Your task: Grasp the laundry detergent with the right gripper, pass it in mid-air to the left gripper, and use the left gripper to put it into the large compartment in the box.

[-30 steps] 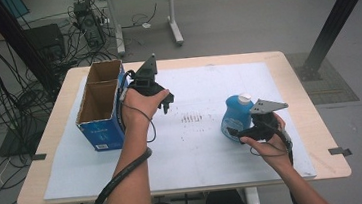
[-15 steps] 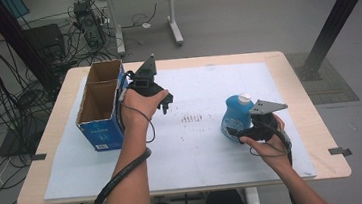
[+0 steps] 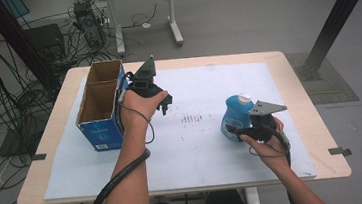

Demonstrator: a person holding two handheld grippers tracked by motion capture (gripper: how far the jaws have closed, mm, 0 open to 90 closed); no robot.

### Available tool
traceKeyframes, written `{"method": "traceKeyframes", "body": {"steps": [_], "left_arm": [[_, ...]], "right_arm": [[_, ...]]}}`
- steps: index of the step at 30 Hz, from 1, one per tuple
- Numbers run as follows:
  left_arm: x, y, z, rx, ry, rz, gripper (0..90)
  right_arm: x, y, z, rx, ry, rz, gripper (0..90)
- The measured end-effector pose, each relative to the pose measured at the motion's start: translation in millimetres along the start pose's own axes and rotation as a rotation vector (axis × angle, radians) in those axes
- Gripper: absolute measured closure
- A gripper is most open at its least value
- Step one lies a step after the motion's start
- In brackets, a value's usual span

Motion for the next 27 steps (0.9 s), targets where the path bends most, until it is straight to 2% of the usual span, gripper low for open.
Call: {"method": "traceKeyframes", "body": {"steps": [11, 27], "left_arm": [[-3.8, -1.1, 0.4, -0.004, 0.004, 0.001, 6.1], [-2.1, 0.1, 1.2, 0.000, 0.001, -0.001, 6.1]], "right_arm": [[-1.6, -0.5, 2.0, 0.015, 0.003, 0.014, 40.0], [-1.6, -0.4, 2.4, 0.001, 0.001, 0.013, 41.2]]}}
Point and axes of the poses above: each handheld gripper's, and its own axes: x roughly backward along the jaws, z roughly out of its underside, y roughly to its left, the point moved 2 cm from there along -x, roughly forward along the jaws, and after that the axes turned 4 degrees about y, right-handed, at the moved point
